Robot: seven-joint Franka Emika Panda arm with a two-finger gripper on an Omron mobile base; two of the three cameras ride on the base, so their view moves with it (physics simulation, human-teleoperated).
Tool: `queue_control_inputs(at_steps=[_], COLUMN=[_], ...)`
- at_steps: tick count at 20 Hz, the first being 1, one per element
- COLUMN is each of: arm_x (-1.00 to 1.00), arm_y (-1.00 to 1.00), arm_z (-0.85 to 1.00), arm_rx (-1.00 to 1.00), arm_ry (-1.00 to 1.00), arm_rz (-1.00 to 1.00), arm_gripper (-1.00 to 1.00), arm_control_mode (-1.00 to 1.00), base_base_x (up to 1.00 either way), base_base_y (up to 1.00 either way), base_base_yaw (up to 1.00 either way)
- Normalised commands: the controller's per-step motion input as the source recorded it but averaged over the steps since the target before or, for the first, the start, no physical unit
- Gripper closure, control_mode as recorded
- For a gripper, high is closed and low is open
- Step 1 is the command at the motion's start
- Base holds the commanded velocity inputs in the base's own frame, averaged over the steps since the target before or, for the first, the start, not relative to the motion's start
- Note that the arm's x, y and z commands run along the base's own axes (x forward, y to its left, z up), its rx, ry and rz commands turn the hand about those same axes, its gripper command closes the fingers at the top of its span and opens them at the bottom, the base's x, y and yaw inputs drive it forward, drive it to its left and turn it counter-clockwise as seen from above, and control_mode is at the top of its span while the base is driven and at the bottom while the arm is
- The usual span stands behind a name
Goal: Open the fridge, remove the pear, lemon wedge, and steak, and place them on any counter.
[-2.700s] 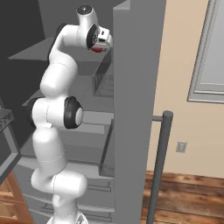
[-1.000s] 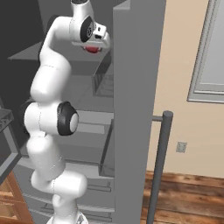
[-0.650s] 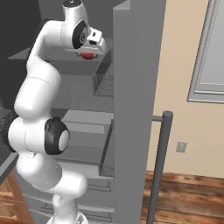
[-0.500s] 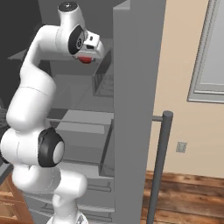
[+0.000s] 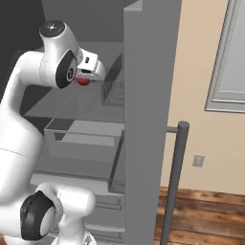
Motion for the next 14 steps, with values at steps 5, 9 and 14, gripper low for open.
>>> queue_control_inputs(at_steps=[5, 9, 14], arm_x=[-1.0, -1.0, -1.0], arm_y=[0.0, 0.0, 0.04], arm_z=[0.25, 0.25, -0.04], arm_rx=[0.0, 0.0, 0.0], arm_ry=[0.0, 0.08, 0.03], arm_rz=[0.0, 0.0, 0.03], arm_gripper=[1.0, 1.0, 1.0], arm_control_mode=[-1.0, -1.0, -1.0], base_base_x=[0.0, 0.0, 0.0], base_base_y=[0.0, 0.0, 0.0], base_base_yaw=[0.0, 0.0, 0.0])
